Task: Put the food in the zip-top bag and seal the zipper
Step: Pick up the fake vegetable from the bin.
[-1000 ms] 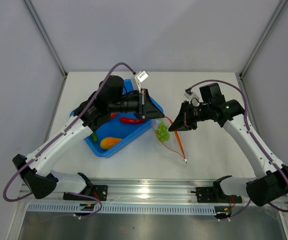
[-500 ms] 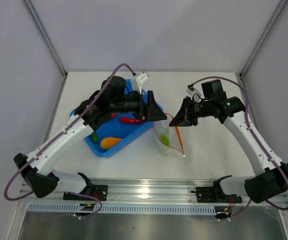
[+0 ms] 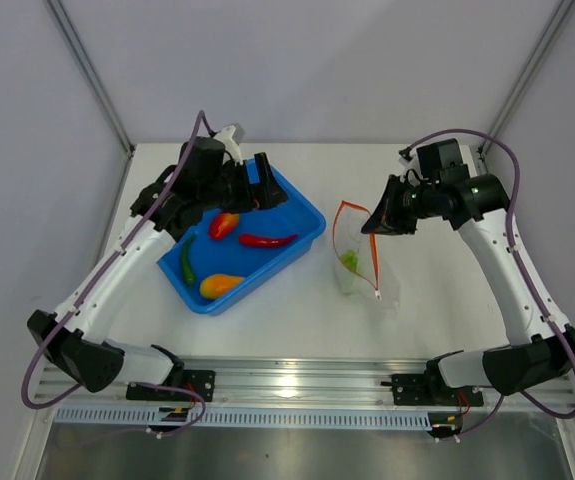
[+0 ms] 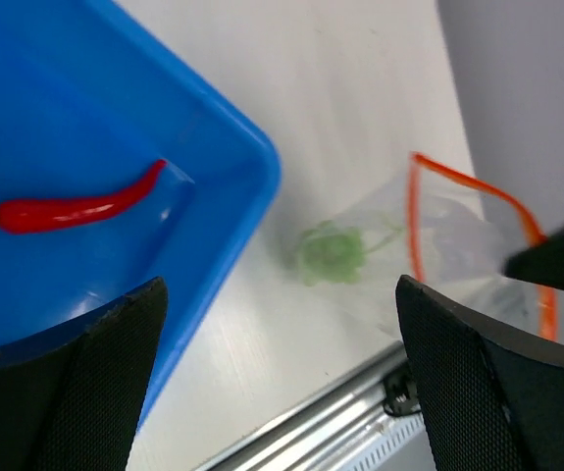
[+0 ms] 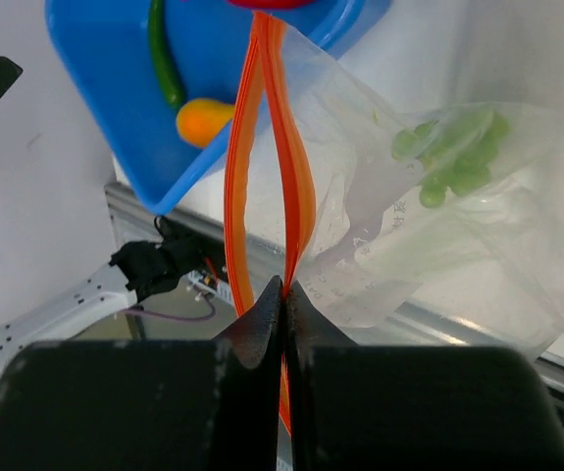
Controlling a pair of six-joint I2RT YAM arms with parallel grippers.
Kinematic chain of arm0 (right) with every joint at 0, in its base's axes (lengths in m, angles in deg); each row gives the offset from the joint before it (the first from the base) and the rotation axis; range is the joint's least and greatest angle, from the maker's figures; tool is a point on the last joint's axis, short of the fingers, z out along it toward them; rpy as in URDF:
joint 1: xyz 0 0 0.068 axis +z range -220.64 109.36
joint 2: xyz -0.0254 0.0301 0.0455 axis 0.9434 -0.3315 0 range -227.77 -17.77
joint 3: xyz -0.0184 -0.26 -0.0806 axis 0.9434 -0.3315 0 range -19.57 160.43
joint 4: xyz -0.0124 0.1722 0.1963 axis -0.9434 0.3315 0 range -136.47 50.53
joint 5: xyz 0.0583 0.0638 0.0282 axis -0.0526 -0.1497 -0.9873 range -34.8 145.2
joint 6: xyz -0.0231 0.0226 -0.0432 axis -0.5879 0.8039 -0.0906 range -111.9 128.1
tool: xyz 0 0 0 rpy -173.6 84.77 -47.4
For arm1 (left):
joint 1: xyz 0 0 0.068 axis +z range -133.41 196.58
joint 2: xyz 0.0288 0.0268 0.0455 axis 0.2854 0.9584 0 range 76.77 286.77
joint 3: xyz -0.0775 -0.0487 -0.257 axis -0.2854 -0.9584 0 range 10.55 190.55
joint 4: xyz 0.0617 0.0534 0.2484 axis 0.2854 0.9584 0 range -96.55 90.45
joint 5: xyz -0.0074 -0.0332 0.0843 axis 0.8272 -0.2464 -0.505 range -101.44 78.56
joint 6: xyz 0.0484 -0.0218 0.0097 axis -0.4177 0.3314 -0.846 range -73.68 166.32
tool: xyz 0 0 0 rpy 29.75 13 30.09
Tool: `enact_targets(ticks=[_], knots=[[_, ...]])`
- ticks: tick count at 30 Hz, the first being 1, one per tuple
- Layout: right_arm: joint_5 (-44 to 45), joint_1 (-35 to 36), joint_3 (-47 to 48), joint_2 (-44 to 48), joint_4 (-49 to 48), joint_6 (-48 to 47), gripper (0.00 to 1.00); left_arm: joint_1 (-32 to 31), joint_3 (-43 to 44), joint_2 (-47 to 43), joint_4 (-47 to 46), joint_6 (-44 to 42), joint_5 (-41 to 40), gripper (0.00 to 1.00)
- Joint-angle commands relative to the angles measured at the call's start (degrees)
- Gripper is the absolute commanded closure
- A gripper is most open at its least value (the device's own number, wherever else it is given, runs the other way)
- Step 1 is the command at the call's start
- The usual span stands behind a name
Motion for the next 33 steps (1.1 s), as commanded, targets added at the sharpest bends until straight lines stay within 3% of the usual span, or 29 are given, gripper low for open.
enact_targets(ticks=[1,6,12,16,22,33], knots=[[6.92,-1.73,6.33,-1.08,4.34,-2.61,1.00,2.32,-0.10,2.58,1.48,-0.59,-6.41,0.00],[11.30,-4.72,12.85,-4.76,8.30,-5.51,1.00,4.43,-0.54,6.89,2.27,0.29,-9.23,0.01],[17.55,-5.34,17.17,-10.92,10.50,-9.82,1.00,8.21,4.19,16.46,8.94,8.62,-8.62,0.00],[17.21,-5.42,16.81,-13.47,9.36,-9.47,1.00,10.06,6.92,22.88,10.53,14.87,-4.67,0.01],[14.66,-5.34,17.08,-16.11,8.30,-8.15,1.00,10.33,9.13,30.01,9.57,22.43,-5.36,0.01],[10.88,-5.34,14.18,-17.69,5.84,-7.27,1.00,10.85,2.97,33.79,4.82,29.55,-6.60,0.01]])
